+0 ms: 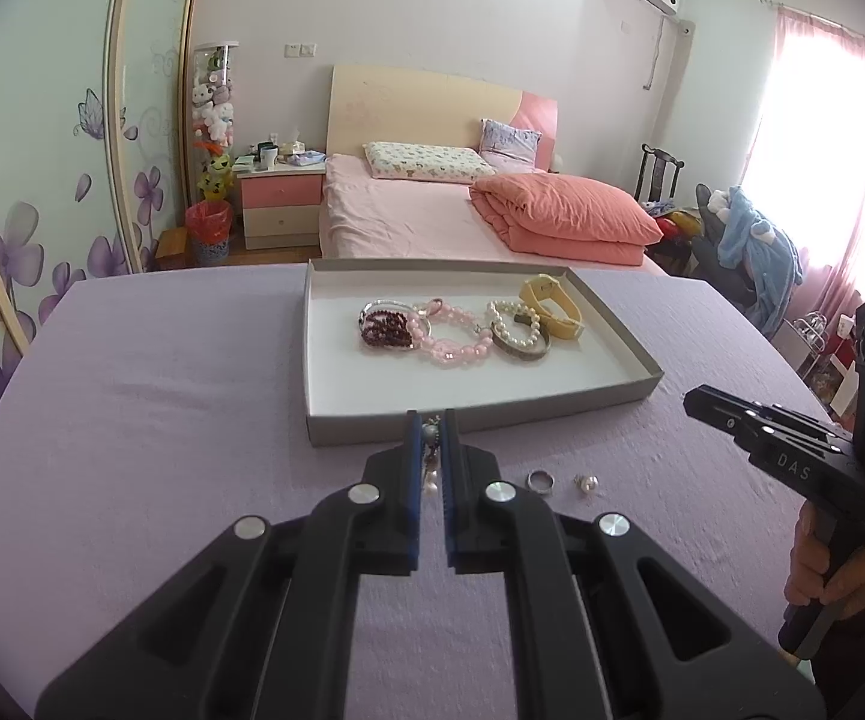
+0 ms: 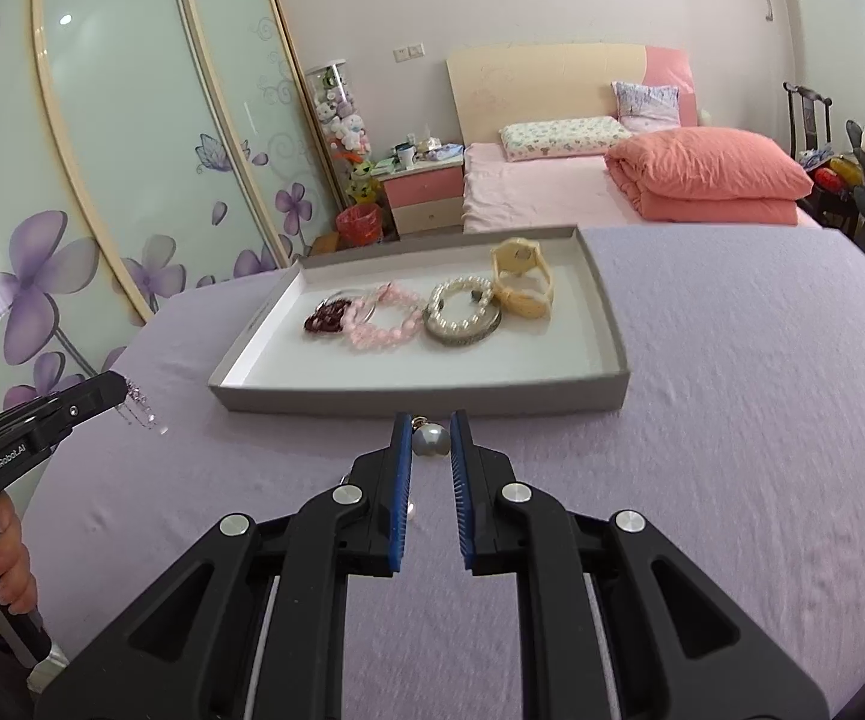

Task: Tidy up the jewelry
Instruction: 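Carry both earrings over the tray and open both tools to drop them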

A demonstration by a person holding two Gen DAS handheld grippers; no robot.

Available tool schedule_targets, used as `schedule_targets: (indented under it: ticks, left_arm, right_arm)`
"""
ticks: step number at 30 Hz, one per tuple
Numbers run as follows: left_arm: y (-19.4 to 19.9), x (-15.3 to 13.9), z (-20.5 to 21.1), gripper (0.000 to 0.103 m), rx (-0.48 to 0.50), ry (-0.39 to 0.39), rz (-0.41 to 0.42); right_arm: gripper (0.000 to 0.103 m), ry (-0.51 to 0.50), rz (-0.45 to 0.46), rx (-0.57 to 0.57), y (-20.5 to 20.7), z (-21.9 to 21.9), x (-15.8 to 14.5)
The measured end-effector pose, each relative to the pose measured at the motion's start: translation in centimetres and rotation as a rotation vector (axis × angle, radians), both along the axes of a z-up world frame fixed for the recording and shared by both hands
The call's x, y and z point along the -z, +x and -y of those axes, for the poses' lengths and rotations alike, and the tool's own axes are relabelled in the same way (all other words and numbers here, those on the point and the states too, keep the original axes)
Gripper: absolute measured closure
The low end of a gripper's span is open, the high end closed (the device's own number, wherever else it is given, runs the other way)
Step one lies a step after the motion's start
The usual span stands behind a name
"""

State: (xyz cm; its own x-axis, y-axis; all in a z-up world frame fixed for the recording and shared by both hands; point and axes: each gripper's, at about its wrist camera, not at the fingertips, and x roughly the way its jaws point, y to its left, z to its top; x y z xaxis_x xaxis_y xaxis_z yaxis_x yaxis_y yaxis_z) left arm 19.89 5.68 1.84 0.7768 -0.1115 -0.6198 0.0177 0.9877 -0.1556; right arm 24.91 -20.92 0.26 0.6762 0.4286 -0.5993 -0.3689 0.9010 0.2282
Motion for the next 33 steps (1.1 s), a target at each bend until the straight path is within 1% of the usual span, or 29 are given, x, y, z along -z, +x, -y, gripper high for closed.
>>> schedule_targets:
  ticks: [6, 10, 12, 15, 19, 25, 33]
  left_arm:
    - [2.3, -1.3, -0.5, 0.097, -0.012, -0.015, 0.037]
    - [5.3, -1.9, -0.5, 0.097, -0.017, -0.031, 0.052]
    - [6.8, -2.0, -0.4, 0.097, -0.017, -0.036, 0.053]
    - [9.3, -1.6, -0.2, 0.097, -0.023, -0.037, 0.044]
    - [12.2, -0.7, -0.2, 0.097, -0.030, -0.048, 0.024]
    - [15.0, 1.1, -0.4, 0.097, -0.032, -0.054, -0.013]
    - [16.7, 2.4, -0.4, 0.097, -0.030, -0.056, -0.035]
  right_arm:
    - [0.089, -0.004, 0.090, 0.056, 3.3, 0.1, -2.0]
    - [0.090, 0.021, 0.112, 0.065, 6.7, -0.7, -2.2]
    - [0.089, 0.015, 0.107, 0.057, 8.4, -1.3, -1.8]
    - [0.089, -0.008, 0.075, 0.045, 11.3, -2.6, -0.3]
    - [0.089, -0.030, 0.039, 0.047, 13.4, -3.2, 1.6]
    - [0.089, -0.040, 0.017, 0.045, 14.3, -3.3, 3.0]
    - [0.089, -0.042, 0.008, 0.048, 14.8, -3.6, 3.5]
